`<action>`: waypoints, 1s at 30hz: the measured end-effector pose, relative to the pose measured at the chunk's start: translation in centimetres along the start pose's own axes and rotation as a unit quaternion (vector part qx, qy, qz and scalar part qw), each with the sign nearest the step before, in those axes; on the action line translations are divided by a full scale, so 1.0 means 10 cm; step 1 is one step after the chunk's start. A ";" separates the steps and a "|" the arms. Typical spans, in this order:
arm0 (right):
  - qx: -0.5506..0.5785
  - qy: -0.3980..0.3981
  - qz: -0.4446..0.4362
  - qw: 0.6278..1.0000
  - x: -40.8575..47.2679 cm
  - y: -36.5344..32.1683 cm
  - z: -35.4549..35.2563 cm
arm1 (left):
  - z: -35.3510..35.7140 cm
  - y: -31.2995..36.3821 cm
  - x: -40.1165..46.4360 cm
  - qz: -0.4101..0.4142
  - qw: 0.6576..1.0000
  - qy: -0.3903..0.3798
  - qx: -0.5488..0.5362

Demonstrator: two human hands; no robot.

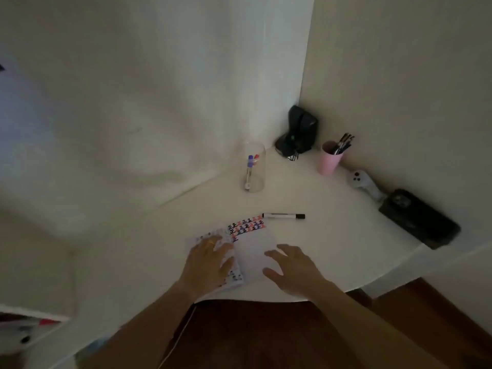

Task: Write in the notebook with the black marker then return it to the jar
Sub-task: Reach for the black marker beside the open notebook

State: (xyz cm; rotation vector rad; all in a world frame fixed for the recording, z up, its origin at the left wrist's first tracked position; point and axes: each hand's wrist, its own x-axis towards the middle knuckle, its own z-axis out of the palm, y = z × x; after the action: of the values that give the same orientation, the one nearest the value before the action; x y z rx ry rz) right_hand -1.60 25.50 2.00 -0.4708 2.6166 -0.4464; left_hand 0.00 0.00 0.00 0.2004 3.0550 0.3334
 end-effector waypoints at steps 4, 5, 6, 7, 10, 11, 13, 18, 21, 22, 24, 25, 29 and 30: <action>-0.058 0.061 -0.008 0.996 0.46 0.28 0.60 | 0.63 -0.20 0.19 -0.011 1.000 0.001 0.016; -0.067 0.093 -0.022 0.993 0.52 0.34 0.76 | 0.79 -0.23 0.17 -0.007 1.000 0.018 0.017; -0.072 0.131 -0.032 0.988 0.54 0.38 0.90 | 0.93 -0.25 0.13 -0.004 0.999 0.039 0.017; -0.078 0.172 -0.040 0.981 0.54 0.43 1.02 | 1.04 -0.26 0.08 -0.003 0.997 0.069 0.016; -0.068 0.238 -0.051 0.968 0.55 0.50 1.19 | 1.20 -0.29 0.02 0.001 0.992 0.126 0.016; -0.065 0.250 -0.052 0.965 0.56 0.51 1.21 | 1.22 -0.29 0.03 -0.001 0.991 0.136 0.015; -0.061 0.263 -0.054 0.961 0.56 0.50 1.23 | 1.23 -0.29 0.03 -0.003 0.989 0.145 0.025; -0.047 0.280 -0.061 0.957 0.55 0.50 1.27 | 1.28 -0.28 -0.03 0.022 0.977 0.213 0.025; -0.034 0.281 -0.047 0.958 0.52 0.48 1.30 | 1.28 -0.28 -0.12 0.041 0.966 0.253 0.036; -0.026 0.284 -0.039 0.958 0.48 0.45 1.29 | 1.28 -0.26 -0.17 0.041 0.963 0.262 0.043; -0.014 0.295 -0.028 0.955 0.39 0.39 1.29 | 1.29 -0.21 -0.31 0.036 0.960 0.270 0.060; -0.014 0.295 -0.023 0.955 0.36 0.35 1.28 | 1.30 -0.18 -0.37 0.033 0.960 0.270 0.071; -0.012 0.289 -0.008 0.957 0.30 0.26 1.27 | 1.32 -0.16 -0.41 0.033 0.959 0.270 0.076; -0.010 0.290 -0.006 0.957 0.30 0.25 1.27 | 1.32 -0.17 -0.40 0.034 0.959 0.273 0.074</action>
State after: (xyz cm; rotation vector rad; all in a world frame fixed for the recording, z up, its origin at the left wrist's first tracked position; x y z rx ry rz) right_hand 1.26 23.66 -10.81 -0.4065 3.1827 -0.6422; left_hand 4.73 0.58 -13.03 0.2583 3.6310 0.1848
